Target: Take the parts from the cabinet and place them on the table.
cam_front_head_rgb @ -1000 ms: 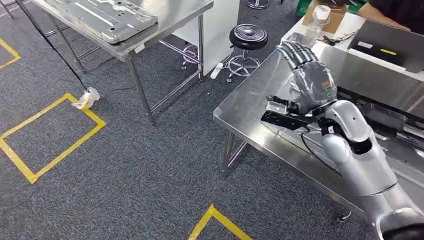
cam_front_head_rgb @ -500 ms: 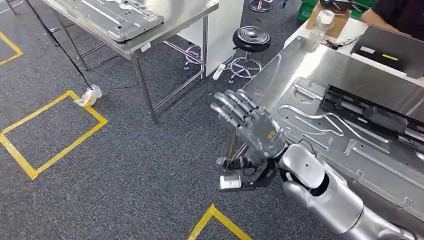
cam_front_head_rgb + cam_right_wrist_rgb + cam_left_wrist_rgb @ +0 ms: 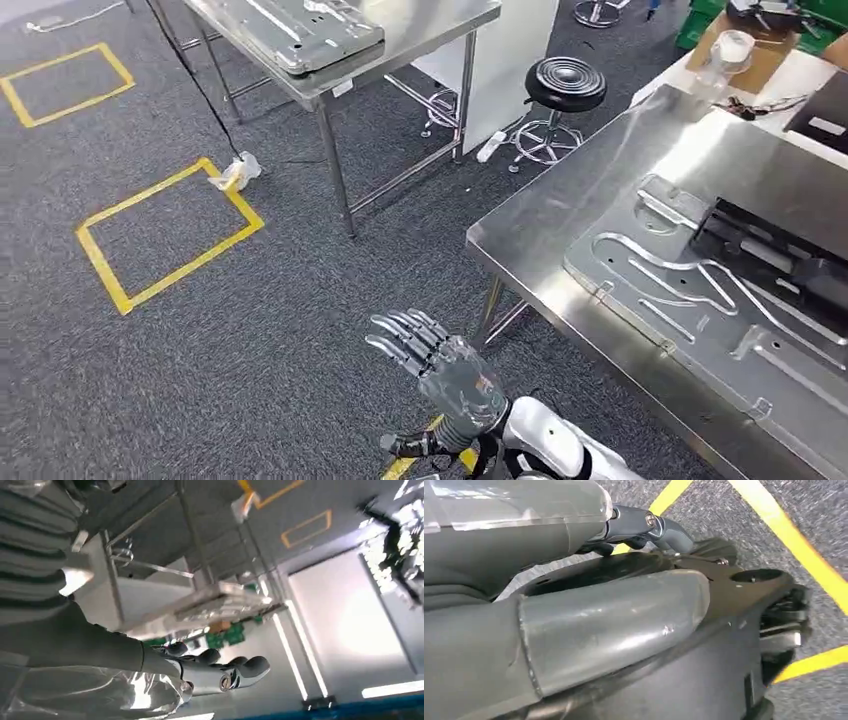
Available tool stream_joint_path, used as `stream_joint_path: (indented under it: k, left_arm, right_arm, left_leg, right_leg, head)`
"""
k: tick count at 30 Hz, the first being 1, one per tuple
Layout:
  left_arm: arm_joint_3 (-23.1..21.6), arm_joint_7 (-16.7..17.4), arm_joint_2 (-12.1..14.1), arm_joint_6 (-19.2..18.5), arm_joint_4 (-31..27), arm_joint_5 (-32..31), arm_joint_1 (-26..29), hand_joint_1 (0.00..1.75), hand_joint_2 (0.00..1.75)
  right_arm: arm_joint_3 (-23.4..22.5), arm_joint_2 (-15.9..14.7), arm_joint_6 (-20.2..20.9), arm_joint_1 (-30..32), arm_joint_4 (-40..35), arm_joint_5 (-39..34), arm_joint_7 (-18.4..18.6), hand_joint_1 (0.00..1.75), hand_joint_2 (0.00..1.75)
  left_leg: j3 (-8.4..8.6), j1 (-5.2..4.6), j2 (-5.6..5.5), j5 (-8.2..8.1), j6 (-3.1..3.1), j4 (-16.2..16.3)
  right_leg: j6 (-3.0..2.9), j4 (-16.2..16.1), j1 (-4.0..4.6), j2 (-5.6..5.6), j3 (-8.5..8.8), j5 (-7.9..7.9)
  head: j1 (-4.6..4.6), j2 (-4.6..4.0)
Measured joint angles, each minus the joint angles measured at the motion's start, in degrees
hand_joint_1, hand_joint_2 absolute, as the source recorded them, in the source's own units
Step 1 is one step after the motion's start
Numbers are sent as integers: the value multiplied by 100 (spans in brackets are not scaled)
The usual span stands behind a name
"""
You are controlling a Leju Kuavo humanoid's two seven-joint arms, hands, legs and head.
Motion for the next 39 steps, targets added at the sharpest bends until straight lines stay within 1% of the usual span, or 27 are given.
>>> stream_joint_path:
  k: [2, 3, 4, 8, 9, 10, 11, 13, 14, 15, 16, 17, 18, 19, 20, 23, 24, 25, 26, 28, 29, 30, 31, 33, 34, 35, 39]
  left_arm:
    - [22, 0, 9, -2, 0, 24, 13, 0, 0]
    - [50, 2, 15, -7, 0, 50, 32, 0, 0]
    - [55, 4, 22, -11, 0, 52, 45, 0, 0]
    - [81, 24, 29, -88, 0, 55, 82, 0, 0]
    - [90, 41, 26, -94, 0, 61, 80, 0, 0]
    - [92, 61, 29, -96, 0, 70, 77, 0, 0]
    - [96, 72, 26, -94, 0, 77, 74, 0, 0]
    - [123, 72, 26, -59, 0, 133, 82, 0, 0]
    - [147, 72, 26, -35, 0, 155, 96, 0, 0]
    - [175, 70, 26, 2, 0, 194, 116, 0, 0]
    - [210, 68, 26, 48, 0, 232, 131, 0, 0]
    - [234, 61, 26, 66, 0, 260, 145, 0, 0]
    - [260, 15, 26, 83, 0, 295, 158, 0, 0]
    - [297, -48, 26, 94, 0, 351, 166, 0, 0]
    - [339, -110, 26, 94, 0, 418, 160, 0, 0]
    - [551, -291, 35, 83, 2, 654, 217, 0, 0]
    - [603, -282, 48, 48, 11, 667, 219, 0, 0]
    - [636, -247, 66, 2, 13, 667, 216, 0, 0]
    - [658, -182, 83, -43, 13, 664, 197, 0, 0]
    - [684, -120, 122, -92, 15, 656, 187, 0, 0]
    - [704, -107, 134, -98, 15, 654, 189, 0, 0]
    - [717, -72, 144, -98, 15, 654, 193, 0, 0]
    - [726, -35, 166, -76, 15, 654, 199, 0, 0]
    - [759, 72, 234, -140, 17, 643, 236, 0, 0]
    - [759, 188, 293, -243, 17, 592, 238, 0, 0]
    - [759, 262, 356, -356, 17, 555, 230, 0, 0]
    - [756, 328, 597, -573, 46, 492, 283, 0, 0]
  right_arm:
    - [-2, 196, 42, 193, 363, -330, -13, 0, 175]
    - [-4, 333, -57, 292, 776, -627, -59, 0, 175]
    - [-2, 410, -201, 377, 1081, -830, -149, 0, 175]
    - [-9, 617, -553, 475, 2269, -1763, -223, 0, 175]
    - [-35, 721, -633, 487, 2813, -2239, -299, 0, 175]
    - [-79, 838, -769, 495, 3447, -2645, -497, 0, 175]
    - [-116, 954, -872, 512, 3925, -2877, -668, 0, 175]
    - [-247, 1212, -867, 546, 5023, -3550, -949, 0, 175]
    - [-349, 1331, -828, 552, 5501, -3911, -1019, 0, 175]
    - [-473, 1442, -770, 553, 5915, -4237, -1082, 0, 175]
    - [-665, 1572, -675, 565, 6422, -4645, -1146, 0, 175]
    - [-836, 1677, -590, 585, 6817, -4902, -1185, 0, 175]
    - [-1030, 1774, -460, 579, 7230, -5149, -1156, 0, 175]
    - [-1234, 1871, -328, 585, 7575, -5409, -1037, 0, 175]
    - [-1404, 1951, -242, 590, 7814, -5615, -891, 0, 175]
    - [-1970, 2235, -34, 515, 8395, -6091, -349, 0, 175]
    - [-2093, 2308, 93, 517, 8509, -6151, -239, 0, 175]
    - [-2197, 2357, 193, 516, 8595, -6204, -168, 0, 175]
    - [-2310, 2376, 314, 512, 8688, -6226, -136, 0, 175]
    - [-2450, 2407, 479, 513, 8844, -6250, -98, 0, 175]
    - [-2490, 2425, 492, 513, 8895, -6250, -98, 0, 175]
    - [-2536, 2436, 514, 507, 8945, -6250, -112, 0, 175]
    - [-2568, 2444, 569, 498, 8980, -6241, -160, 0, 175]
    - [-2584, 2453, 689, 492, 9032, -6143, -249, 0, 175]
    - [-2583, 2451, 779, 482, 9052, -6057, -295, 0, 175]
    - [-2583, 2446, 850, 472, 9076, -5966, -339, 0, 175]
    - [-2570, 2420, 999, 438, 9144, -5798, -483, 0, 175]
  left_leg:
    - [456, 3, 99, 513, 19, -879]
    - [776, -3, 252, 756, 42, -1455]
    - [881, -56, 446, 655, 55, -1676]
    - [838, -73, 211, 728, 187, -1733]
    - [886, -22, 153, 771, 242, -1789]
    - [884, -19, 108, 785, 266, -1798]
    - [869, -18, 64, 797, 292, -1798]
    - [841, -32, -54, 807, 308, -1795]
    - [831, -38, -119, 808, 309, -1788]
    - [833, -39, -184, 808, 309, -1780]
    - [833, -39, -259, 807, 307, -1765]
    - [837, -37, -343, 800, 297, -1750]
    - [843, -35, -420, 790, 282, -1732]
    - [827, -19, -470, 783, 264, -1715]
    - [804, -57, -520, 766, 232, -1676]
    - [770, -5, -660, 798, 99, -1730]
    - [775, -23, -624, 770, 74, -1683]
    - [728, -32, -309, 684, 74, -1564]
    - [588, -38, -89, 462, 56, -1280]
    - [173, -12, 3, -13, 15, -387]
    - [6, -4, 7, -147, -2, -15]
    - [-43, 4, 17, -139, -10, 116]
    - [62, 9, 38, 9, -13, -55]
    - [618, 7, 172, 470, 0, -1029]
    - [934, -6, 457, 629, 21, -1572]
    - [972, -50, 604, 549, 55, -1670]
    - [923, -29, 324, 620, 172, -1749]
  right_leg:
    - [10, 7, 6, -112, 37, -29]
    - [31, 21, 9, -161, 63, -50]
    - [62, 38, 37, -195, 65, -70]
    - [168, 26, 64, -387, 101, -79]
    - [210, 51, 40, -328, 112, -129]
    - [236, 214, 24, -44, 53, -278]
    - [248, 572, 12, 112, -125, -521]
    - [262, 1477, 11, 211, -567, -927]
    - [261, 1769, 11, 224, -724, -976]
    - [255, 1773, 10, 227, -731, -884]
    - [244, 1544, 10, 235, -631, -694]
    - [228, 1090, 8, 266, -407, -415]
    - [208, 524, -1, 405, -134, -142]
    - [175, 139, -27, 718, 28, -104]
    - [178, 100, -3, 728, 45, -130]
    - [97, 100, 51, 573, 62, -110]
    - [28, 27, -16, 495, 79, -68]
    - [-10, 6, 5, 412, 101, -62]
    - [-71, 4, 19, 334, 99, -66]
    - [-89, 12, 54, 154, 86, -78]
    - [-95, 14, 68, 72, 80, -81]
    - [-93, 17, 76, -21, 78, -85]
    - [-92, 17, 82, -104, 83, -92]
    - [-76, 32, 84, -237, 100, -114]
    - [-52, 59, 101, -288, 121, -133]
    - [-21, 71, 146, -328, 127, -154]
    - [78, 33, 161, -525, 204, -156]
  head:
    - [0, 0]
    - [2, 0]
    - [0, 0]
    - [2, 0]
    - [7, 0]
    - [7, 0]
    - [7, 0]
    - [7, 0]
    - [7, 0]
    - [4, 0]
    - [7, 0]
    - [7, 0]
    - [7, 0]
    - [5, 0]
    - [4, 0]
    - [2, 0]
    - [4, 0]
    - [4, 0]
    - [-2, 0]
    - [0, 0]
    - [-2, 0]
    - [0, 0]
    - [-2, 0]
    - [-2, 0]
    - [-2, 0]
    - [2, 0]
    - [4, 0]
